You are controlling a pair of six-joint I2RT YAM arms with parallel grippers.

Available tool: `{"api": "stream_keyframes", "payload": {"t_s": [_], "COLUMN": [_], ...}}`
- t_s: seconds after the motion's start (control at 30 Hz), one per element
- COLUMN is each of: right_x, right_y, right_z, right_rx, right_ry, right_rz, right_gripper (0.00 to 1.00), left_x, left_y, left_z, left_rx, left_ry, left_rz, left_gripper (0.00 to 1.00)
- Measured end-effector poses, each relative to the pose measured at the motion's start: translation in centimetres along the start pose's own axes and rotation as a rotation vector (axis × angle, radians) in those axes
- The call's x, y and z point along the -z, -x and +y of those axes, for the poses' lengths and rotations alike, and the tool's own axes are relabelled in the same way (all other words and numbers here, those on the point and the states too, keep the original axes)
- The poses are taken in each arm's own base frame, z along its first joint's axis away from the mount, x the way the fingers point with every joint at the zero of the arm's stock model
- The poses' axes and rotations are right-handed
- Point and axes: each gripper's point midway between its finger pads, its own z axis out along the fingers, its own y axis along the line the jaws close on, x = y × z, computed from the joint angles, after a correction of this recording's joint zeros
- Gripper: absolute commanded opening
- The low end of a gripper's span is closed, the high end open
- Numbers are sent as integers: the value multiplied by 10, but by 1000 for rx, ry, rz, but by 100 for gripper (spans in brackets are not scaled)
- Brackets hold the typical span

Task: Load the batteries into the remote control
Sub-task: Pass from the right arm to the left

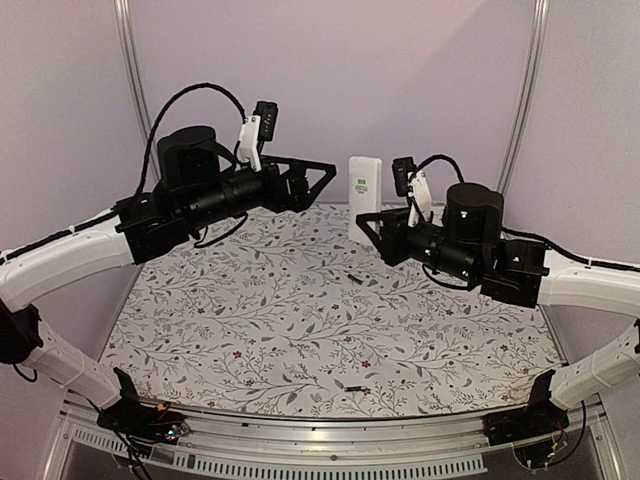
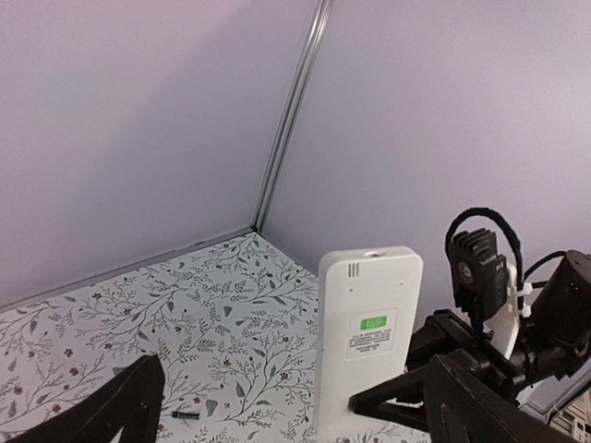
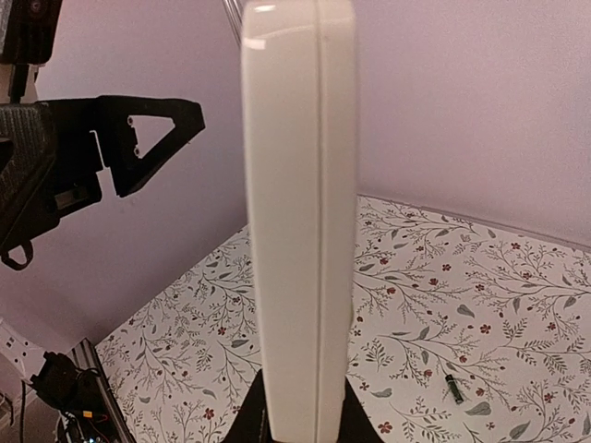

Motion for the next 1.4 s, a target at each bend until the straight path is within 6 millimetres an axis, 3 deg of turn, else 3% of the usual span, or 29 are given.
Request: {"api": "stream_keyframes", "payload": {"t_s": [0.1,0.33,0.67,0.8,0.93,1.1,1.23,1.4], "right_x": [-2,-8,-12,-12,-12,-13,-13,-12], "right_y": [-9,-22,-28,-32,-35,-36,-32,-24], "right_z": [3,9,9,13,12,12,11,12], "right_rx": [29,77,113,120,127,136,133,139], "right_ry": [-9,-24,-50,-42,-45,-46,-56,-58], "right_rz": [22,59,80,88,98,102,90,75], "right_gripper": [0,0,0,0,1,32,42,39], "left_x": [-13,-43,-55,-60,-62,-61,-64,-68], "left_y": [-3,-35,-41,-48,-53,-50,-59,-81], "left_z": [-4,-9,-13,-14,-17,-23,-22,-20], "left_rx": [13,17,34,45,57,63,54,57], "left_ry": [6,27,21,16,3,-14,-13,-13], "left_rz": [28,138,171,188,200,201,234,300], "left_gripper": [100,98,89,79,62,48,39,37]}}
